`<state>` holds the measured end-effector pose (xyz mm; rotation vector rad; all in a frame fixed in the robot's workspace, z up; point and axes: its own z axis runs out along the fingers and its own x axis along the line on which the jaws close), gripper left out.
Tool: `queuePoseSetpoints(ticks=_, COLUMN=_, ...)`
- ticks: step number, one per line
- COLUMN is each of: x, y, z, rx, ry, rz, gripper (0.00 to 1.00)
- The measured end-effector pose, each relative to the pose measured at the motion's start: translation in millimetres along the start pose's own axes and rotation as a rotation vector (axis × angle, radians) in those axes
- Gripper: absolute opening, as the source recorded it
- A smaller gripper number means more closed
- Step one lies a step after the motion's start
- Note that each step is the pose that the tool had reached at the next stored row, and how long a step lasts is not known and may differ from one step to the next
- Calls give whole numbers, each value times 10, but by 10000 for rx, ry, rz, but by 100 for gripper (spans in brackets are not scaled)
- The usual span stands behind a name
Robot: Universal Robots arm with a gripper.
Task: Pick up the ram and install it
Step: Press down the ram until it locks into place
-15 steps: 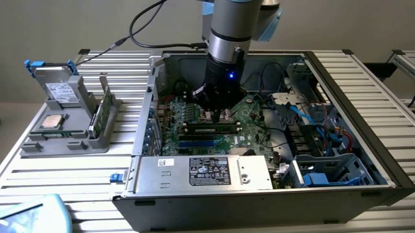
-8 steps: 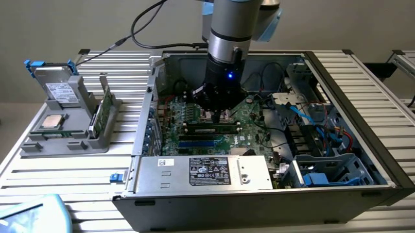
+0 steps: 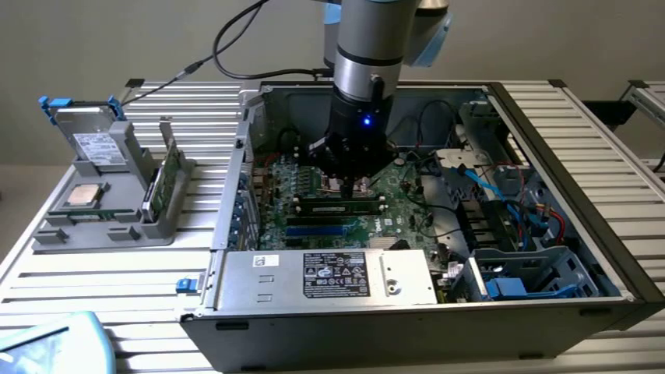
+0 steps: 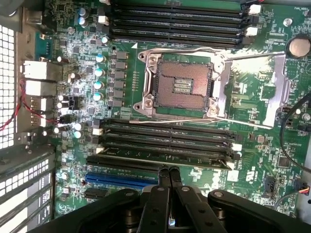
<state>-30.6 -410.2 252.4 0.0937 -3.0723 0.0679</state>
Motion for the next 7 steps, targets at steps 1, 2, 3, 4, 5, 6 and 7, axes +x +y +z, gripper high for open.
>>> queuePoseSetpoints(ticks=1, x=1, y=0, z=0, rx=-2, ry=-3, rz=77, gripper=10)
queuePoseSetpoints(ticks=2, x=1, y=0, z=1, rx=-4, ry=-4, rz=107, gripper=10)
queuePoseSetpoints(ticks=3, x=1, y=0, z=0, rx=-4, ry=-4, rz=107, gripper=10)
queuePoseSetpoints(ticks=4, x=1, y=0, z=1, rx=-4, ry=-5, rz=108, gripper=10)
queuePoseSetpoints(ticks=5, x=1, y=0, z=1, rx=-4, ry=-5, rz=108, gripper=10)
queuePoseSetpoints(ticks=6, x=1, y=0, z=1, rx=-4, ry=-5, rz=108, gripper=10)
queuePoseSetpoints(ticks=7, x=1, y=0, z=1, rx=-4, ry=-5, rz=108, gripper=10)
